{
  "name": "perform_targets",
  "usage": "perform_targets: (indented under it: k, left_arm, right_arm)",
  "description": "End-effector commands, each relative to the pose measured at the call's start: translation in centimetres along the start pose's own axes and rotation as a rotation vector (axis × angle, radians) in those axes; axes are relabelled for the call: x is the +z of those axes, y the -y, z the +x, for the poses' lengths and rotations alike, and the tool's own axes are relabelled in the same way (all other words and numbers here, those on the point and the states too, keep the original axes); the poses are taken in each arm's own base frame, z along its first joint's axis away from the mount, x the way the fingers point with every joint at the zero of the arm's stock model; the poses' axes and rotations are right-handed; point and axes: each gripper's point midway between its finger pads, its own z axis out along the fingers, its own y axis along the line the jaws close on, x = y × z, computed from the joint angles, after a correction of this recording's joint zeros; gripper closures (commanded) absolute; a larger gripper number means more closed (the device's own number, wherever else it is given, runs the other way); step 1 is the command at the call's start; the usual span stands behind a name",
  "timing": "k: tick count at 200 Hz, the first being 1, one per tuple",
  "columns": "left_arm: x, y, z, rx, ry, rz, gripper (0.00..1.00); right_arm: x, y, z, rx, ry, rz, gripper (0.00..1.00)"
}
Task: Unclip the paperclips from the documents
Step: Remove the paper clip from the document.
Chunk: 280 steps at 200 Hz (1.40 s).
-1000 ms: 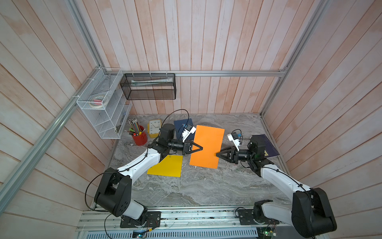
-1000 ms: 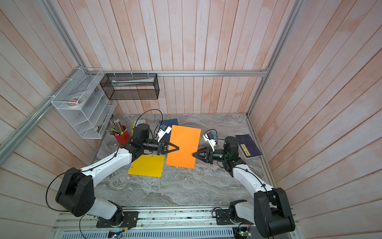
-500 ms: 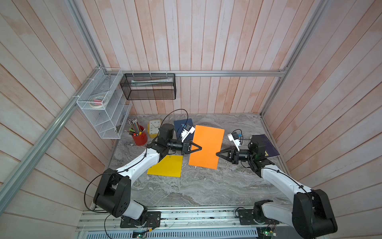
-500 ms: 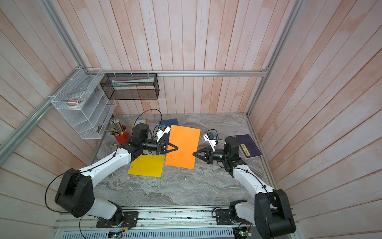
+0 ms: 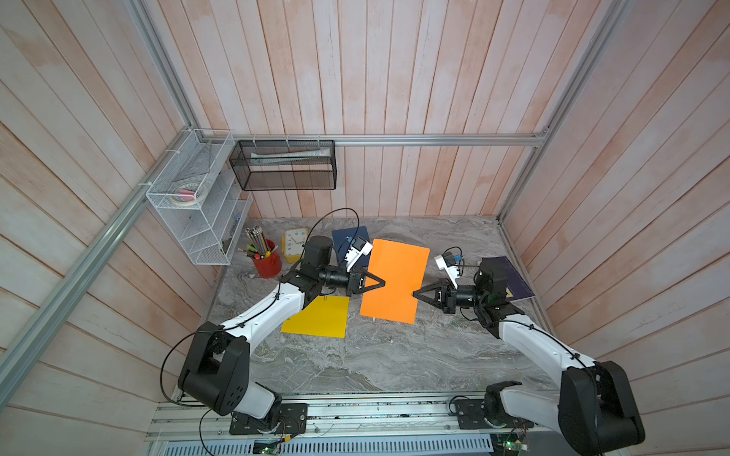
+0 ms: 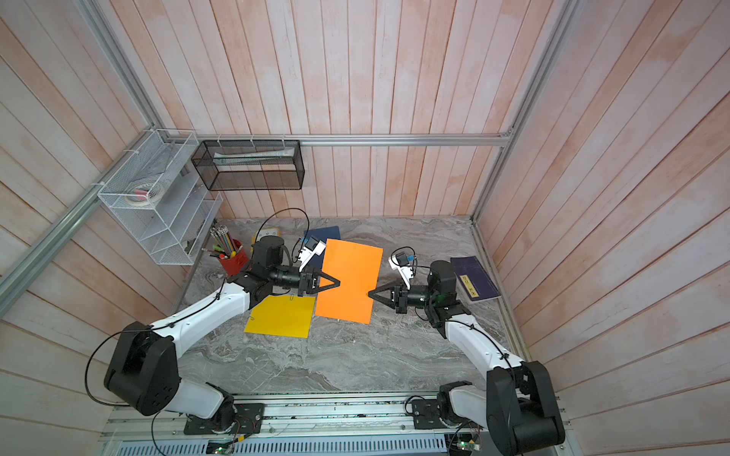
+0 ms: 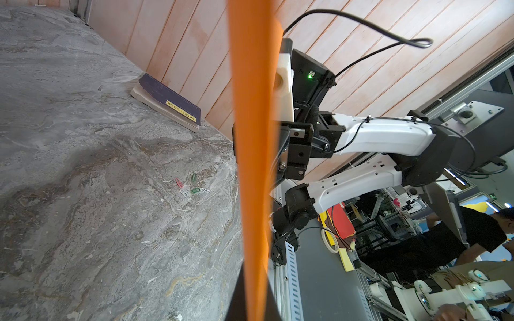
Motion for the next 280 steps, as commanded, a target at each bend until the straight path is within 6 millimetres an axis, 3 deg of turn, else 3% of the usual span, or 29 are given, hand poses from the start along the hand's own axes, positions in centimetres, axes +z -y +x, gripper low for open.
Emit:
perform_targets:
  k: [1,280]
  left_arm:
    - [-0.51,0.27,0.11,0.020,0.002,-0.011,1.00]
    - [-1.04,0.48,0.01,0.039,0.006,-0.022,1.00]
  right_arm:
    - [0.05,-0.39,0.35,-0.001,-0.010,-0.015,1.00]
    - [-0.13,-0.03,0.61,0.011,-0.011,0.007,0.92]
